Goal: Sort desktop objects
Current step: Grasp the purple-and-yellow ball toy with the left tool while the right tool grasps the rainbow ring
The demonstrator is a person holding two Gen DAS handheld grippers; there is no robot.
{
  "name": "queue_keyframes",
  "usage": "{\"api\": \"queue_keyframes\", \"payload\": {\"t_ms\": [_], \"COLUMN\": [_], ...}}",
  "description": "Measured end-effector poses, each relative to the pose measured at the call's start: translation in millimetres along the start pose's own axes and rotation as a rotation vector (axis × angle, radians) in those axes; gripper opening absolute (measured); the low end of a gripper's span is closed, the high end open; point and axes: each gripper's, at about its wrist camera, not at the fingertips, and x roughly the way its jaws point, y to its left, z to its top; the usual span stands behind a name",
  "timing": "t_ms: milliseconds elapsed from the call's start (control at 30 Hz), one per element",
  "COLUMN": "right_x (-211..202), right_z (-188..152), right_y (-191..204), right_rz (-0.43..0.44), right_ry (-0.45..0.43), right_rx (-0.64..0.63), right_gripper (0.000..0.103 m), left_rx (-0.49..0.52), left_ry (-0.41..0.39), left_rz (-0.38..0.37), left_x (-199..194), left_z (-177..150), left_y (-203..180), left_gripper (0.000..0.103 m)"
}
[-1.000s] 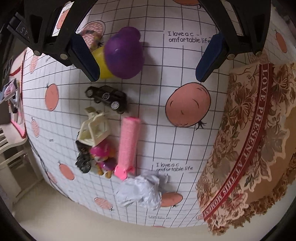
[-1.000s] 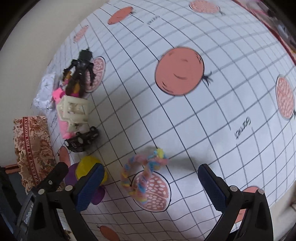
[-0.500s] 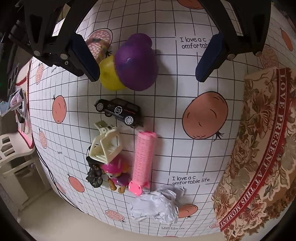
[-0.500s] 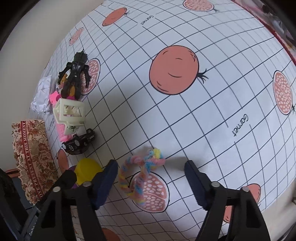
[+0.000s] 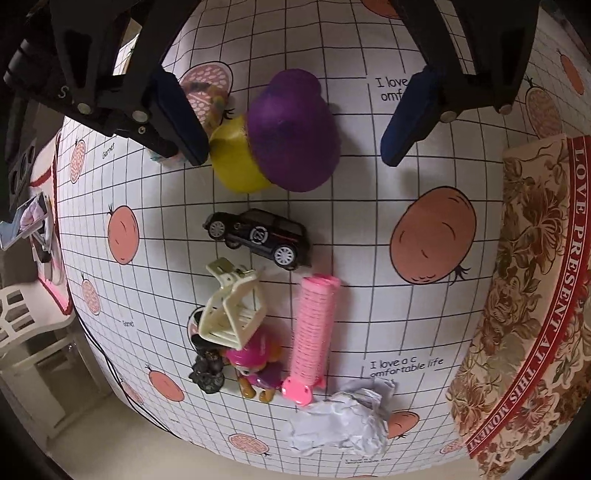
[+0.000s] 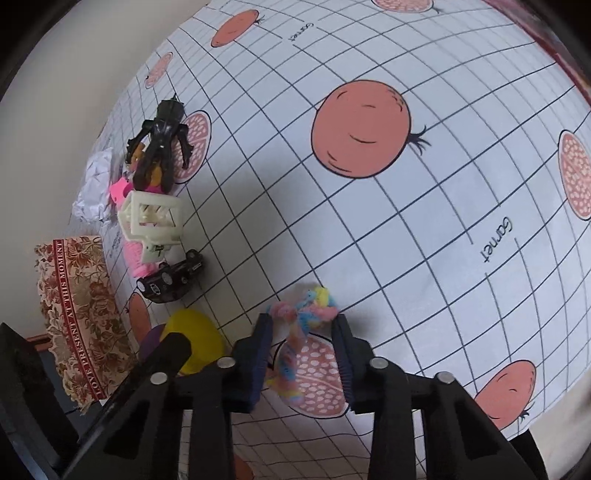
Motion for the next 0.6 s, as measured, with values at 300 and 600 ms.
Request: {"api": "queue_keyframes", "payload": {"t_ms": [300,600], "right_x": [2,1], "right_z": [-11,2], "right_y": [-7,2], "right_rz": [0.038,0.062], "right_ry": [0.003,0.013], "right_rx": [0.005,-0.002], "right_gripper": [0.02,0.014], "left_rx": [0.015,0.015], "left_ry": [0.023,0.016], "left_rz": [-0.002,-0.006], "left_x": [4,0], "left_z": [-4,-4], "left_y": [-2,1], "left_gripper": [0.082,0.074]}}
